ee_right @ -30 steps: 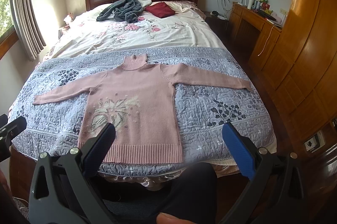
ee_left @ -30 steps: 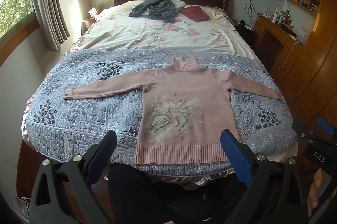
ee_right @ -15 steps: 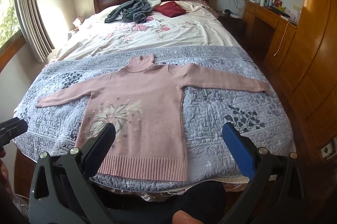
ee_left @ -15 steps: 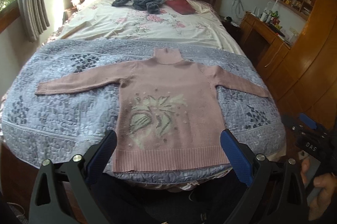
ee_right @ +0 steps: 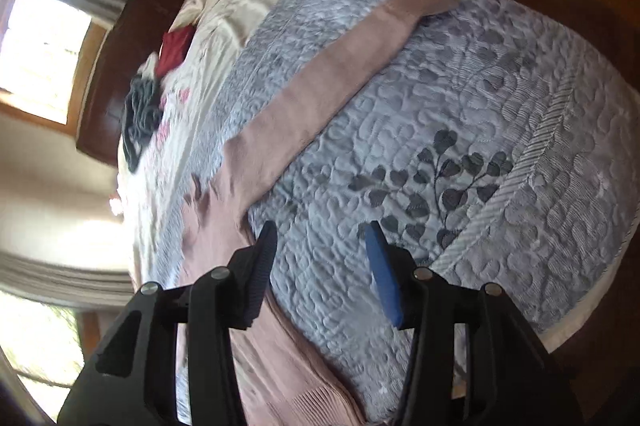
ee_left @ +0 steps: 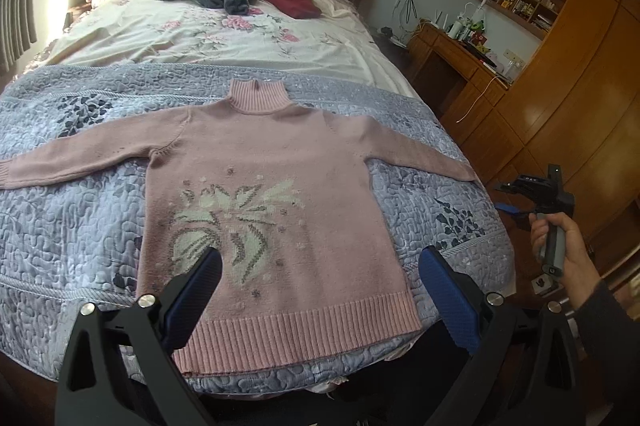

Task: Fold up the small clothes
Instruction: 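Grasp the ribbed cuff of a pink sleeve with the right gripper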

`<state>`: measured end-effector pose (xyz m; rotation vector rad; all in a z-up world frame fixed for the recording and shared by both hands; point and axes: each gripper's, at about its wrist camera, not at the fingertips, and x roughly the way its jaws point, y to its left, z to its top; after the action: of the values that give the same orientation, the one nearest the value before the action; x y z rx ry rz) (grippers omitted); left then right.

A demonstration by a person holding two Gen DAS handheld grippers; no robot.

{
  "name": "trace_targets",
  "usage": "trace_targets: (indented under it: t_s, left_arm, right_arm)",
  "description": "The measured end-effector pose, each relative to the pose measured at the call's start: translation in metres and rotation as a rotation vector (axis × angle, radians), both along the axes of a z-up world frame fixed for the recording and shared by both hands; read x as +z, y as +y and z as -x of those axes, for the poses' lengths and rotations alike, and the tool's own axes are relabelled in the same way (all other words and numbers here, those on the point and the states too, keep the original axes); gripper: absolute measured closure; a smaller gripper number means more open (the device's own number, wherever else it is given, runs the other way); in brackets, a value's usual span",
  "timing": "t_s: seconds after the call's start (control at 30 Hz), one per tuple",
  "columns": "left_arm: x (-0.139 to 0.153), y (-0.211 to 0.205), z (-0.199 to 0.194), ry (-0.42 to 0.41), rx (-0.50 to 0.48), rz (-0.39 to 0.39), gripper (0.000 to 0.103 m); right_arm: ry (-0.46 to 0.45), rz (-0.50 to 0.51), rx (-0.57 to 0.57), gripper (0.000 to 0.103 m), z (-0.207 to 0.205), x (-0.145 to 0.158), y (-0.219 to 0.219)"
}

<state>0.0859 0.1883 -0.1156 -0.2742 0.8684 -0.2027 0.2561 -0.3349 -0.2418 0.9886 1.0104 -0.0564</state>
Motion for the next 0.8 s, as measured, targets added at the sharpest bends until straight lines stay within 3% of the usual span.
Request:
trace_targets:
  t_s: [0.1,0.27,0.67,0.7,0.77,0.8]
  left_arm:
    - [-0.006,-0.004,-0.013,0.007,0.011,-0.007,0.004]
    - [-0.025,-0.004,-0.036,0.069,0.044,0.039,0.004]
    - [-0.058,-0.009,-0.065,0.149,0.087,0.091,0.004]
    - [-0.061,-0.006,-0.067,0.171,0.095,0.101,0.004]
    - [-0.067,0.002,-0.067,0.204,0.111,0.143,0.004]
    - [-0.068,0.006,-0.066,0.209,0.120,0.162,0.004]
  right_arm:
    - [-0.035,-0.185,-0.192,0.056,-0.019,-0.039,-0.063]
    - [-0.075,-0.320,-0.378,0.062,-0.057,-0.086,-0.134]
    - [-0.036,-0.266,-0.428,0.063,-0.135,-0.137,-0.176]
    - [-0.031,-0.254,-0.426,0.066,-0.138,-0.137,-0.176]
    - [-0.031,-0.219,-0.413,0.084,-0.143,-0.135,-0.178]
    - [-0.041,-0.195,-0.408,0.097,-0.145,-0.131,-0.178]
